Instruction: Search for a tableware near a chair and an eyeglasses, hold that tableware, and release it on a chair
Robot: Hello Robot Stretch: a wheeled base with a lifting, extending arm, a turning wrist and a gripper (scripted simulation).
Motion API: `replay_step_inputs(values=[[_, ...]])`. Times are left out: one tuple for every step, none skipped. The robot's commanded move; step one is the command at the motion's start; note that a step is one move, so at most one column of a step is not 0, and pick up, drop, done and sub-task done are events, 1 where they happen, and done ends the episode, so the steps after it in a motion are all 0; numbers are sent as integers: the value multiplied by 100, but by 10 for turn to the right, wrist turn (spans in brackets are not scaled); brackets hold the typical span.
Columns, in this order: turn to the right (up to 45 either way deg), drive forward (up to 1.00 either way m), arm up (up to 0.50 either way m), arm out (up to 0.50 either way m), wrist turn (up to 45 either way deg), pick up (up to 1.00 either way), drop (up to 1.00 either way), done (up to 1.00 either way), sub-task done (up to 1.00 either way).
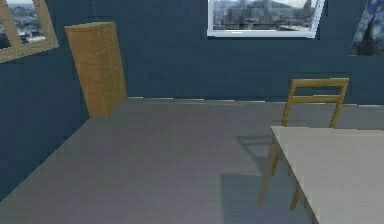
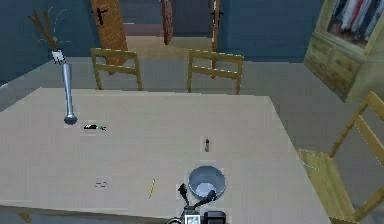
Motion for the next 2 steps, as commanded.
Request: replay_step_inputs(values=[[0, 0, 10, 0, 0, 0, 0, 0, 0], [0, 0, 18, 0, 0, 0, 0, 0, 0]])
